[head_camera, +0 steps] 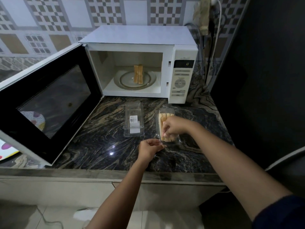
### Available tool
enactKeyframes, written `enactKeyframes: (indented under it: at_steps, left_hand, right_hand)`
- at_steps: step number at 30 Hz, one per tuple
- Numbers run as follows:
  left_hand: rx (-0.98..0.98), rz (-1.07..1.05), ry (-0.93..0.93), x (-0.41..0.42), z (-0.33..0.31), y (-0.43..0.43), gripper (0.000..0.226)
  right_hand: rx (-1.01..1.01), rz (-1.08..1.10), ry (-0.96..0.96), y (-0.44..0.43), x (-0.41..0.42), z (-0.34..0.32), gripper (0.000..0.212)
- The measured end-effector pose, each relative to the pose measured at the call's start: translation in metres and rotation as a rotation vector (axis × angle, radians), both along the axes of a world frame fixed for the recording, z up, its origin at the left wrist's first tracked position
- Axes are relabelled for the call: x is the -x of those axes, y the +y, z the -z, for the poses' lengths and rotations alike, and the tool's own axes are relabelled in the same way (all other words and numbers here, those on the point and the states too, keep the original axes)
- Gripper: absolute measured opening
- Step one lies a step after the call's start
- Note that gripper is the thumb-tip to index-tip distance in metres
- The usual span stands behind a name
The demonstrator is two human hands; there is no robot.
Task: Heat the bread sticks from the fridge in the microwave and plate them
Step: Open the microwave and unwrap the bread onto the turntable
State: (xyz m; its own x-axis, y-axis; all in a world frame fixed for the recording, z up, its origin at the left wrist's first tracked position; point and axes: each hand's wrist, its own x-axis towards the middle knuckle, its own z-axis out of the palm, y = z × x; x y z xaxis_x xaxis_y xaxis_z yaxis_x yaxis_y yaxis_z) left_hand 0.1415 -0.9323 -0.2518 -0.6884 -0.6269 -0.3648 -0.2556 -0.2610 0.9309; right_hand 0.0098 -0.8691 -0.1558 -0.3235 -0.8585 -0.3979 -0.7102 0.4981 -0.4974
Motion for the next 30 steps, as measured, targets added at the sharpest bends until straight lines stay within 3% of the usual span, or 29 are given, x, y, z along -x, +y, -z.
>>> enactKeyframes:
  at_steps: [6,13,19,23,25,30]
  left_hand:
    - [-0.029,-0.028,-0.012,-0.005,-0.004,0.003,0.017]
    - [-0.033,-0.011,-0.072,-0.004,-0.013,0.006,0.027]
    - [-0.156,-0.070,-0.089,0.000,-0.017,0.009,0.011]
    - [-0.320,-0.126,-0.051,0.004,-0.021,0.010,0.011]
    - [-0.390,-0.150,-0.046,0.006,-0.024,0.010,0.010]
    - [-0.479,-0.199,-0.021,0.009,-0.025,0.010,0.009]
  right_hand:
    - [0.225,0.063,0.074,0.006,0.007,-0.031,0.011]
    - [0.610,0.280,0.401,0.015,0.017,-0.034,0.017]
    - [0.742,0.167,0.573,0.018,0.007,-0.022,0.014]
    - [0.666,0.165,0.507,0.015,0.003,-0.011,0.010]
    - [0.546,0.284,0.457,0.010,0.002,-0.004,0.016]
    - [0.273,0.620,0.156,-0.004,-0.008,0.017,0.056]
